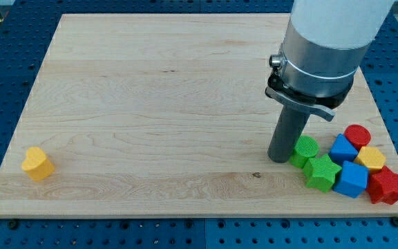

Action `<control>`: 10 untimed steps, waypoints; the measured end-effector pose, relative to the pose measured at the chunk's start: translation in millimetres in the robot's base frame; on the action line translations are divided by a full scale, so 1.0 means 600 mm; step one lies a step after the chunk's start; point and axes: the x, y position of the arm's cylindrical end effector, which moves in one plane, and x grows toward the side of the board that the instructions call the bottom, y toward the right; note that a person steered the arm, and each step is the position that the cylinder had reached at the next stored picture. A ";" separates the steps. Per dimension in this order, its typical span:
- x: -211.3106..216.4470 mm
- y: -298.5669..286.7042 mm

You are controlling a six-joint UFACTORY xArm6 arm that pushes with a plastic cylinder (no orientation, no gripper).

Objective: Move your arm towards the bottom left

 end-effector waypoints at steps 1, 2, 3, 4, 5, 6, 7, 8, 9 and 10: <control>0.000 0.000; -0.024 -0.018; -0.024 -0.072; -0.003 -0.111; 0.010 -0.158; 0.018 -0.215; 0.026 -0.269; 0.032 -0.319; 0.040 -0.365; 0.060 -0.412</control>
